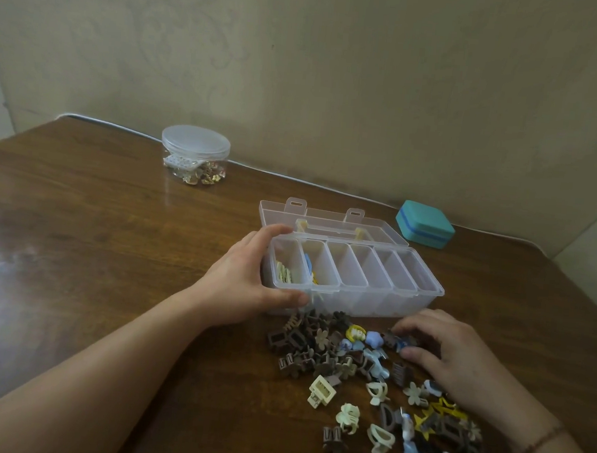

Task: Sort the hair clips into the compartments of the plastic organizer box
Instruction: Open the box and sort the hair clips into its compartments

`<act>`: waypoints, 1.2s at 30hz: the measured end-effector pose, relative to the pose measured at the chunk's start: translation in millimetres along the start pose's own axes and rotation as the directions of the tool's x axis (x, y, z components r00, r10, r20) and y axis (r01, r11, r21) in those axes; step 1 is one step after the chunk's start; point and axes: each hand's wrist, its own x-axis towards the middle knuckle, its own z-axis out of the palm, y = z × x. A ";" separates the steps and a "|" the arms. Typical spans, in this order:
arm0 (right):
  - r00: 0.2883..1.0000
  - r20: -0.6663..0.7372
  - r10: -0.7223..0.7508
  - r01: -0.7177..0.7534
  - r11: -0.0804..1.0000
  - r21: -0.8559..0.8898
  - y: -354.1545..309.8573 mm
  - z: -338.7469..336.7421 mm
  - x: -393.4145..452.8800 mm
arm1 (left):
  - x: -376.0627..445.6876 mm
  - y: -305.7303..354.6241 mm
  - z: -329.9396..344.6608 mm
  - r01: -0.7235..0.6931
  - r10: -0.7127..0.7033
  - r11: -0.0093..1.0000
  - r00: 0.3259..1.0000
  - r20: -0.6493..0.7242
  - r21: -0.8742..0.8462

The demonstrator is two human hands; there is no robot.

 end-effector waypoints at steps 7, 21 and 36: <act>0.999 -0.036 -0.006 0.007 1.000 0.025 -2.3 -0.3 -1.1 | 1.2 -2.0 1.2 -0.003 0.003 1.000 1.000 -0.002 -0.002; 0.967 -0.219 -0.130 0.151 0.985 0.083 -44.7 -28.4 7.2 | 0.7 -2.2 1.4 0.006 -0.006 1.000 1.000 -0.004 -0.007; 0.841 -0.522 -0.138 0.245 0.959 0.140 -56.8 -13.8 36.0 | 0.7 -1.2 0.7 0.001 -0.001 1.000 1.000 -0.002 -0.007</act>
